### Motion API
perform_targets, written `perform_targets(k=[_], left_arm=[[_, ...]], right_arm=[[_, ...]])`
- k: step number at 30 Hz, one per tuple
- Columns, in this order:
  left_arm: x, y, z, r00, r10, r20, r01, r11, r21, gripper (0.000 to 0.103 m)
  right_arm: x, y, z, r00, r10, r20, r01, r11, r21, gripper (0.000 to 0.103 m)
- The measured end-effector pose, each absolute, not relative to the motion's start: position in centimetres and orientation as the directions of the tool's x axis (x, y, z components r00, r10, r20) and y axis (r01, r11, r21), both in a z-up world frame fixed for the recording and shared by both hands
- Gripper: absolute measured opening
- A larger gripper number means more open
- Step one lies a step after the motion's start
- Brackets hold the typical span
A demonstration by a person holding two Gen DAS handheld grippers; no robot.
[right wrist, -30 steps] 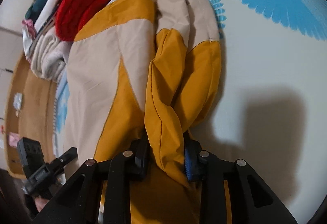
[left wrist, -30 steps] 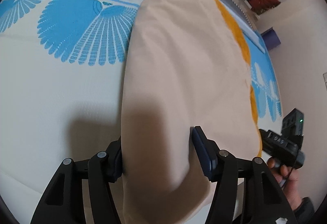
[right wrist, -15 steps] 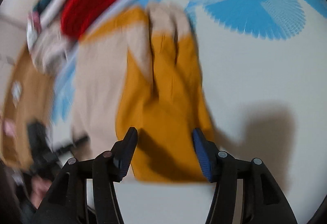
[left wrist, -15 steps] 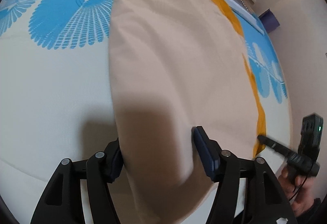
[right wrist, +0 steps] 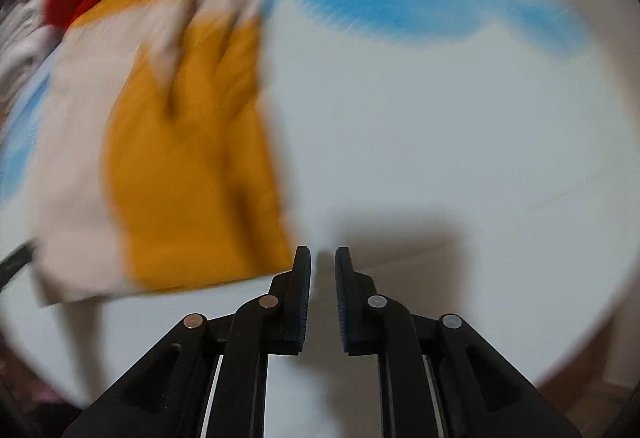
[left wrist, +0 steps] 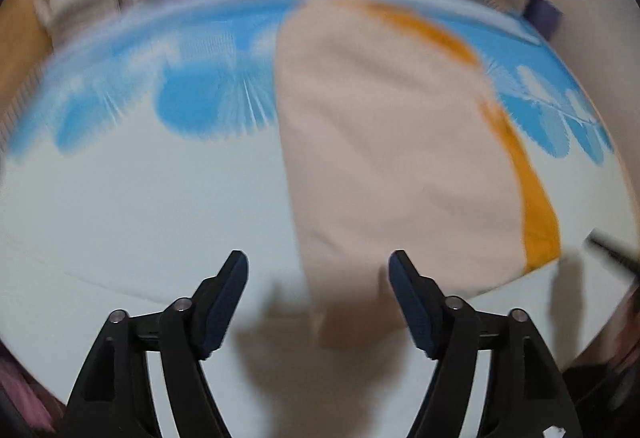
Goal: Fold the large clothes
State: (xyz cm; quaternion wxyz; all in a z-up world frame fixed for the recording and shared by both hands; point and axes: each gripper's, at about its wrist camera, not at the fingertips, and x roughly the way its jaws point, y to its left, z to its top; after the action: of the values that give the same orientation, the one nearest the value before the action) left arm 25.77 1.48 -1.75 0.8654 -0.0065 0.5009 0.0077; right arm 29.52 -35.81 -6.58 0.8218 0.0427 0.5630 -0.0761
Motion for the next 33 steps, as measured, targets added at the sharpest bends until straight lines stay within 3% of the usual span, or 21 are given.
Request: perform_targets(k=[2,3,5,6,7,10,16,19,24,29,33], left_arm=[[22.6,0.7,1.5,0.598,0.040,-0.801,-0.012,0.999,0.042,0.097],[20.9,0.5,2.5,0.629,0.047,-0.776,-0.013,0.999,0.051,0.101],[18.1,-0.1,4.2,0.676,0.049,-0.735,-0.011,0.998,0.056,0.102],[16.5,-0.6,4.9,0.698,0.045,-0.715,-0.013,0.999,0.051,0.102],[14.8,-1.0,5.3,0.716,0.045,-0.697,-0.020,0.999,0.044,0.102],[10.9,-1.9,5.6,0.737,0.026,-0.676,-0.038,0.999,-0.003,0.102],[5.3,-3.4,3.8,0.709,0.011,-0.705,-0.096,0.992,-0.081,0.102],[4.0,-4.0,3.2,0.677,0.021,-0.736,-0.088,0.995,-0.052,0.102],[1.9,-4.2,3.5,0.701,0.017,-0.713,-0.076,0.996,-0.051,0.102],[3.2,-3.5,2.0,0.692,0.020,-0.721,-0.078,0.996,-0.048,0.102],[3.6,-2.9,1.5,0.690,0.018,-0.724,-0.093,0.994,-0.063,0.102]], right_arm=[[27.8,-36.0,-2.5,0.480,-0.079,-0.874,0.188,0.982,0.014,0.016],[26.4,-35.4,0.0,0.562,-0.055,-0.826,0.154,0.987,0.039,0.019],[23.6,-33.8,3.3,0.668,-0.034,-0.743,0.100,0.994,0.045,0.041],[21.2,-32.8,5.2,0.728,-0.020,-0.685,0.084,0.995,0.059,0.069],[19.3,-32.1,6.3,0.768,-0.002,-0.640,0.066,0.995,0.077,0.088],[14.4,-29.8,7.6,0.822,0.045,-0.567,-0.003,0.997,0.074,0.091],[8.2,-26.9,6.6,0.790,0.063,-0.610,-0.061,0.998,0.024,0.090],[6.1,-27.8,5.9,0.764,0.040,-0.644,-0.040,0.999,0.014,0.090],[2.5,-27.4,5.0,0.732,0.048,-0.679,-0.035,0.999,0.032,0.090],[2.6,-25.2,4.5,0.745,0.059,-0.664,-0.116,0.992,-0.042,0.090],[3.4,-24.3,3.7,0.717,0.076,-0.693,-0.129,0.991,-0.024,0.090]])
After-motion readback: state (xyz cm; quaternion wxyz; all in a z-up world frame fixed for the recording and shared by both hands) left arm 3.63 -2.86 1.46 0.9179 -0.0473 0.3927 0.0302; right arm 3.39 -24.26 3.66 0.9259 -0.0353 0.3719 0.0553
